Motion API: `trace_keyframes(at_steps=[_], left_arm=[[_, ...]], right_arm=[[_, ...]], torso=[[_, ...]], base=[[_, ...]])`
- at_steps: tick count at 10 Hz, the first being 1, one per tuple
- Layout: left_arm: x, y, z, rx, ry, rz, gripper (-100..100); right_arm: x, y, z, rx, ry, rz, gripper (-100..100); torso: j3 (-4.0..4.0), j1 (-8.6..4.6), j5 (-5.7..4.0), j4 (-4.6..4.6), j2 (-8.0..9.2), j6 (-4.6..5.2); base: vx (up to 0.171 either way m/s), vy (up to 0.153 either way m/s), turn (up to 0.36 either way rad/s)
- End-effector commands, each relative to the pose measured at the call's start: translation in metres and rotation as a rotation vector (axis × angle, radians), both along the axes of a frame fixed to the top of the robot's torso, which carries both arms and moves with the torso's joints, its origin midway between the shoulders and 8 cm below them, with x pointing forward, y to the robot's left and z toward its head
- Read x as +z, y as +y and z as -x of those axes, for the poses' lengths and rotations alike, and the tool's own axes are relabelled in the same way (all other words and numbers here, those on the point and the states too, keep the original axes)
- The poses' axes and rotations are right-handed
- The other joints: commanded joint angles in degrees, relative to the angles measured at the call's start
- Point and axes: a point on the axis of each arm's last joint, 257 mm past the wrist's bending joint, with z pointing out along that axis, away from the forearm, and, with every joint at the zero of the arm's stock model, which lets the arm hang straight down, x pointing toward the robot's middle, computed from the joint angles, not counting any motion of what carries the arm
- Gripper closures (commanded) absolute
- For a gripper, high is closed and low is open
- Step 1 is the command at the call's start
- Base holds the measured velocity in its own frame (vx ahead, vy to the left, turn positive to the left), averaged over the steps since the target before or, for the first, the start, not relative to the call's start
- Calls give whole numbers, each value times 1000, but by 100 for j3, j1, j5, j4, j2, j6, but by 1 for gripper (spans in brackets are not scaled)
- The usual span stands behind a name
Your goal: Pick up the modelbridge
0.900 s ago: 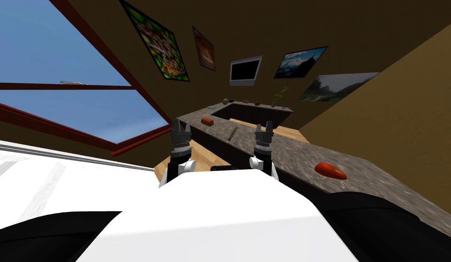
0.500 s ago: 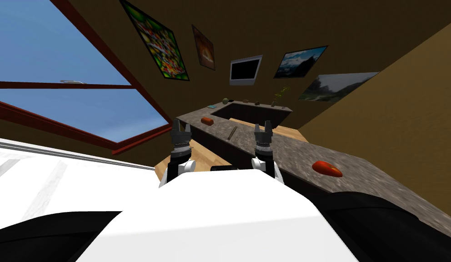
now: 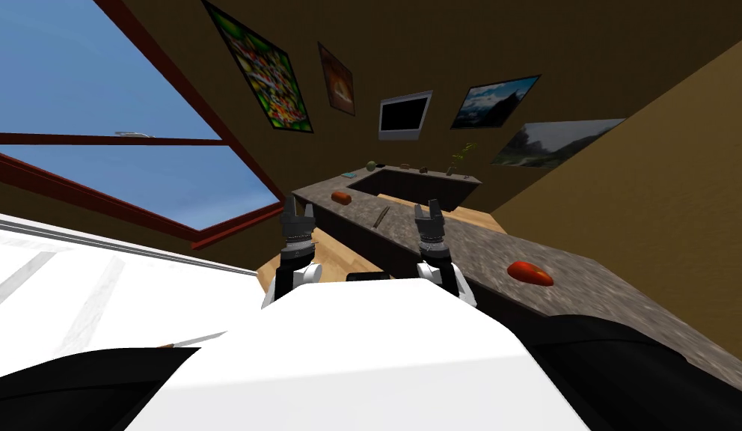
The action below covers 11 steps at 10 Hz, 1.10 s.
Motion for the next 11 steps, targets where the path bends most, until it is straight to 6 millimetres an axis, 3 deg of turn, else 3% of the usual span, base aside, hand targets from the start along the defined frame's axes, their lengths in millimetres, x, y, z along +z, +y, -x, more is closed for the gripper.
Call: trace_keyframes(at_steps=[1, 7, 11], left_arm=[[0, 0, 0, 0, 0, 0, 0], [0, 0, 0, 0, 0, 0, 0], [0, 0, 0, 0, 0, 0, 0]], right_arm=[[-2, 7, 2, 24, 7, 30, -100], [-21, 44, 8, 139, 60, 176, -100], [-45, 69, 13, 212, 111, 289, -100]], torso=[[0, 0, 0, 0, 0, 0], [-4, 1, 0, -1, -7, -1], [-4, 0, -1, -1, -8, -2]], base=[[-52, -32, 23], [-49, -32, 56], [-47, -36, 100]])
